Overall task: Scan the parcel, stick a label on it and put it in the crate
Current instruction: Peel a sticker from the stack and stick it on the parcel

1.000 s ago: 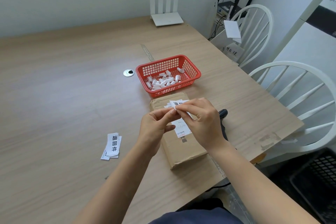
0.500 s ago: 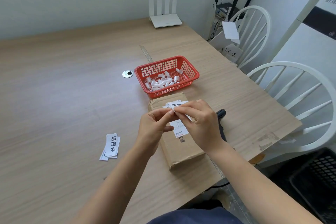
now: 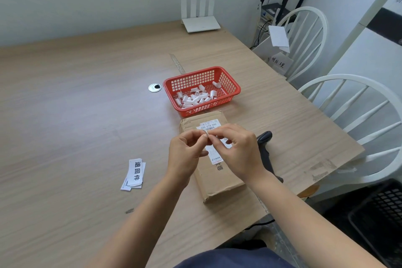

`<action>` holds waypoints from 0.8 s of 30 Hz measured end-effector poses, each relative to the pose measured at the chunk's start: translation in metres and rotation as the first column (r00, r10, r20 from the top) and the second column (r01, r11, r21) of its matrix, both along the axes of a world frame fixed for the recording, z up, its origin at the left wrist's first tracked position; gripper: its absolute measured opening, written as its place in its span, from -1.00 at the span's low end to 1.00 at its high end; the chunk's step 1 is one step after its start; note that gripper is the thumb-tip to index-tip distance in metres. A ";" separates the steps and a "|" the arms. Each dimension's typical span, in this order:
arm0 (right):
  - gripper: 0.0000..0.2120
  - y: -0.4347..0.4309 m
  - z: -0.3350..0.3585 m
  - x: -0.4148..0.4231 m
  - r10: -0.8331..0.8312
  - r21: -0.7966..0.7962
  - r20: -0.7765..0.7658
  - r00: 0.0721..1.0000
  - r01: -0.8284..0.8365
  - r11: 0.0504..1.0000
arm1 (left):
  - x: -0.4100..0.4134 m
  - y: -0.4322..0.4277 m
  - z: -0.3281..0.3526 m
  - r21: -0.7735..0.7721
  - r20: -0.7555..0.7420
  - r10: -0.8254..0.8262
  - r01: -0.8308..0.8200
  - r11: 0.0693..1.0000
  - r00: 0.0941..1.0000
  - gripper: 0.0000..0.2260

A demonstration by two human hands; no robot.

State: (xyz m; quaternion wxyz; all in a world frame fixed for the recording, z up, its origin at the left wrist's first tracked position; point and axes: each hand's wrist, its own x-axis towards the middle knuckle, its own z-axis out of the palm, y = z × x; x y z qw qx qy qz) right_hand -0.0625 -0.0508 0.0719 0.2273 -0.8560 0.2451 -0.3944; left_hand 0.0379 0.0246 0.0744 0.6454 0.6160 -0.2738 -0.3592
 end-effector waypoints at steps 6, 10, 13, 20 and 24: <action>-0.79 -0.003 -0.001 -0.002 -0.005 -0.084 -0.016 1.000 0.004 0.996 | 0.000 0.004 -0.001 -0.012 -0.043 -0.043 0.043 0.999 0.998 -0.83; -0.82 -0.003 -0.003 -0.002 -0.005 -0.133 -0.012 1.000 0.004 0.991 | 0.001 0.004 -0.001 0.000 -0.051 -0.035 0.035 0.999 0.998 -0.84; -0.82 -0.002 -0.002 -0.003 -0.003 -0.133 -0.012 1.000 0.002 0.991 | 0.001 0.003 -0.001 -0.002 -0.038 -0.042 0.042 0.999 0.998 -0.83; -0.86 0.000 -0.001 -0.002 0.019 0.066 0.033 0.999 -0.021 0.998 | 0.000 0.003 -0.004 -0.023 -0.003 -0.043 0.043 0.999 0.999 -0.84; -0.89 0.003 -0.001 -0.001 0.027 0.175 0.048 0.998 -0.035 0.984 | -0.003 0.002 -0.007 -0.034 -0.012 -0.015 0.015 0.999 1.000 -0.81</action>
